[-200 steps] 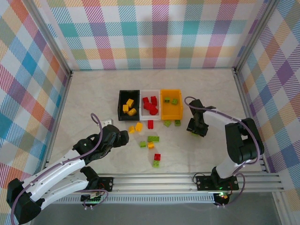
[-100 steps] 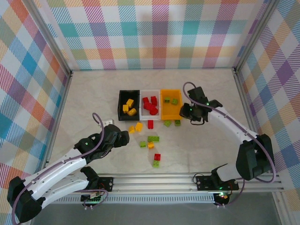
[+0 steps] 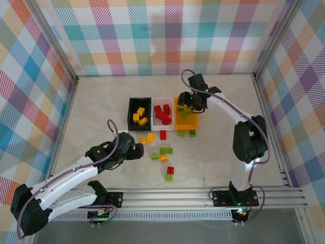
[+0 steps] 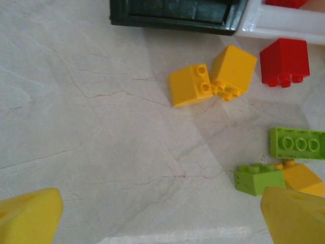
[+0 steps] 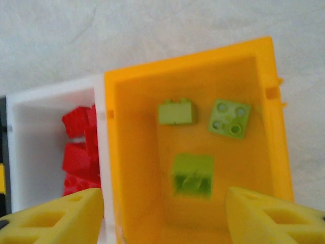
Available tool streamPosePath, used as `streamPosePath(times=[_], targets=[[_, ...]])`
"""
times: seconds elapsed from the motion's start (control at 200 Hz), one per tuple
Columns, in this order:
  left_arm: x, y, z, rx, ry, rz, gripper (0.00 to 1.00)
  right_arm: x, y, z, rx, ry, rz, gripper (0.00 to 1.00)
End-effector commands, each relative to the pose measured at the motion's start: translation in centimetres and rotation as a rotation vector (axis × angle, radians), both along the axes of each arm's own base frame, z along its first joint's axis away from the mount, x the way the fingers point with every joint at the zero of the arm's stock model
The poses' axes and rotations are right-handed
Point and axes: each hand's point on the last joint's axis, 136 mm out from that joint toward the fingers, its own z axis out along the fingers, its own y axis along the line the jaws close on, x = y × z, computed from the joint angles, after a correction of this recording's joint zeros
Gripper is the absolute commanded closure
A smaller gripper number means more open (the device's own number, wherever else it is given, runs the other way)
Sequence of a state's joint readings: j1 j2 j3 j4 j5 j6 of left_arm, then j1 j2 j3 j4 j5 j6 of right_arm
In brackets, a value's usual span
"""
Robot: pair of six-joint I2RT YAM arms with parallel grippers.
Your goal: Sort the legos into containers by color
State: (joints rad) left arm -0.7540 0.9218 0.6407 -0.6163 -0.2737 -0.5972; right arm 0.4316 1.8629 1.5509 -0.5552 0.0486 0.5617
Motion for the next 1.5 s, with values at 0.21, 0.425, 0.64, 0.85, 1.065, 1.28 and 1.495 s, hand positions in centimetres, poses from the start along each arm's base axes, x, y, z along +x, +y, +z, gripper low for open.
streamPosePath(times=[0.21,0.425,0.64,0.85,1.065,1.28,1.495], targets=[[-1.0,-6.0,0.6,-0.075,0.082,-0.231,0.0,-4.4,0.5,3.0,0.031,-0.03,0.072,0.27],[-1.0,-3.2,1.0,-0.037,0.033,-0.12,0.0,-15.6,2.7,-0.8,-0.025,0.086,0.255,0.27],[-1.0,0.2,2.7,0.02,-0.054,-0.026,0.0,-27.7,4.9,-5.0,-0.115,0.278,0.47,0.24],[-1.4,0.7,2.7,0.01,-0.075,-0.028,0.0,-34.4,7.5,-7.2,-0.163,0.422,0.619,0.23],[-1.9,0.2,1.9,-0.029,-0.065,-0.054,0.0,-35.9,8.9,-10.2,-0.24,0.477,0.631,0.23],[-2.0,0.2,2.1,-0.053,-0.075,-0.054,0.0,-35.6,9.8,-12.2,-0.332,0.474,0.624,0.25],[-2.2,0.5,2.4,-0.07,-0.091,-0.046,0.0,-34.8,9.1,-12.5,-0.429,0.453,0.607,0.34]])
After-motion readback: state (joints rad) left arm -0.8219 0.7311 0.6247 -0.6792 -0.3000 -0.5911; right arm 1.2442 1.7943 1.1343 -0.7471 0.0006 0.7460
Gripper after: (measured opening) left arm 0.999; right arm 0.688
